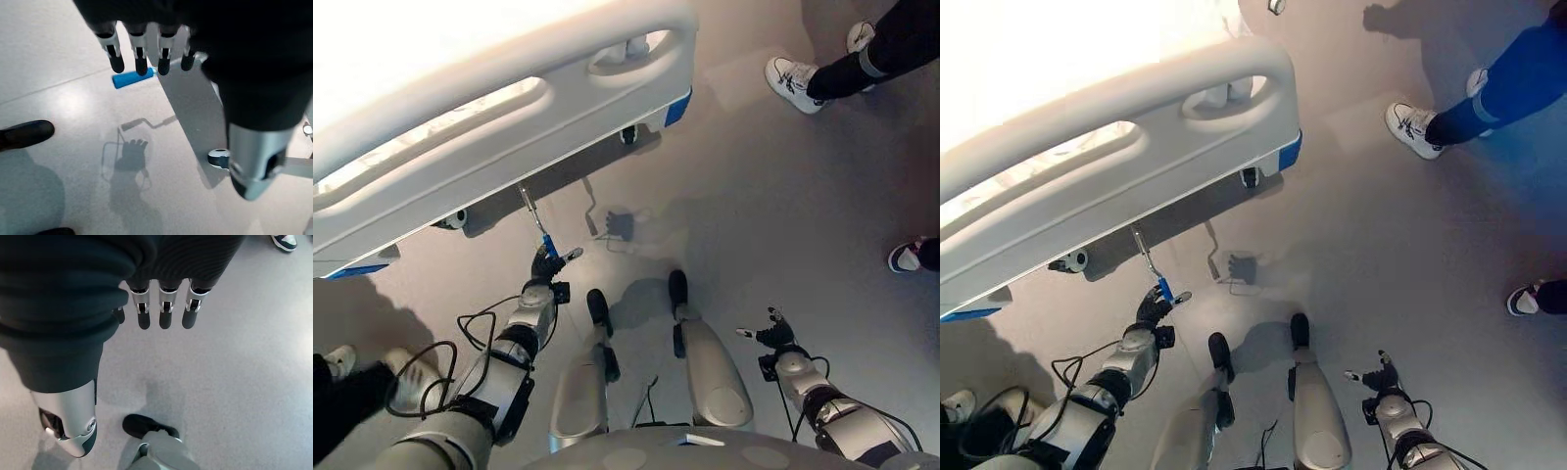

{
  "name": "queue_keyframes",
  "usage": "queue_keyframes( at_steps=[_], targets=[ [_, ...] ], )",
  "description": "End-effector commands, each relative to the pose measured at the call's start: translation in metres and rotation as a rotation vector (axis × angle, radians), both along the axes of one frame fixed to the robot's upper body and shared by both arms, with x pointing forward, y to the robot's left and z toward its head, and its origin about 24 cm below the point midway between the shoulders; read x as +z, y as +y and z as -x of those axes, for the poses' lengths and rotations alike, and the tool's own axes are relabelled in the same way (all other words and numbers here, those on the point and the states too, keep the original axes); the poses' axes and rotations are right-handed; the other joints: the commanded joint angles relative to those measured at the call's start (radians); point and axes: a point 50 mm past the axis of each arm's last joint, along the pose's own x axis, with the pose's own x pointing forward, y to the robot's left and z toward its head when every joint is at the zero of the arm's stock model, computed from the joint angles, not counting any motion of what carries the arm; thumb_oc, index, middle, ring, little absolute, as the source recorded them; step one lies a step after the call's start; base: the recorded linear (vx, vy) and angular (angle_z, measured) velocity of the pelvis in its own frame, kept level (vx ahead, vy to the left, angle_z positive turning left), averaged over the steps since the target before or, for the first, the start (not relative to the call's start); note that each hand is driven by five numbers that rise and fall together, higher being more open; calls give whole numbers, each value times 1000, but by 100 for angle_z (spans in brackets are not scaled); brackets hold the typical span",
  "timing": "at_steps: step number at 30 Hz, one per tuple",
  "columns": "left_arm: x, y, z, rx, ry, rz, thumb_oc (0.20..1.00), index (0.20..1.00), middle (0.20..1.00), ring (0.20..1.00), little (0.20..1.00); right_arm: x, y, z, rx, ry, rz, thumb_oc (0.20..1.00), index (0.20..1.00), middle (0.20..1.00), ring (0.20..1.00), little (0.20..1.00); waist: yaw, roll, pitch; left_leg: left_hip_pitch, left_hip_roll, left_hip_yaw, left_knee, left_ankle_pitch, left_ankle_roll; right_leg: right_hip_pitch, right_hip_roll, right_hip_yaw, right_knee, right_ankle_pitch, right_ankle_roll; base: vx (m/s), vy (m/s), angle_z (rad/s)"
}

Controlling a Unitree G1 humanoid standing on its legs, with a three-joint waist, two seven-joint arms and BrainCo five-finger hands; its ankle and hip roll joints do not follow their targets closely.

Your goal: Raise the hospital bed

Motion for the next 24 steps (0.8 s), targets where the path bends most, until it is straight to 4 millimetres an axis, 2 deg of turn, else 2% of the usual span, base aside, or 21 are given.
queue_keyframes(
  at_steps=[1,15,24],
  targets=[
    [15,17,-11,72,-47,-10,1000,1000,1000,1000,1000,8,-3,-9,25,-55,26,1000,1000,1000,1000,1000,-5,-47,2,-53,-31,-30,9,81,19,-32,-37,25,-87,169,67,0,0,0],
    [65,48,-42,154,-176,-4,1000,1000,1000,1000,1000,16,-1,-15,33,-132,2,1000,1000,1000,1000,1000,-23,-82,59,-147,-18,-31,29,93,14,-110,-30,25,-84,181,68,-10,-5,0],
    [66,55,-41,221,-183,52,1000,1000,1000,1000,1000,23,1,-21,30,-188,-9,1000,1000,1000,1000,1000,-29,-98,84,-196,-16,-36,33,97,13,-155,-26,20,-85,189,69,0,0,0]
  ],
)
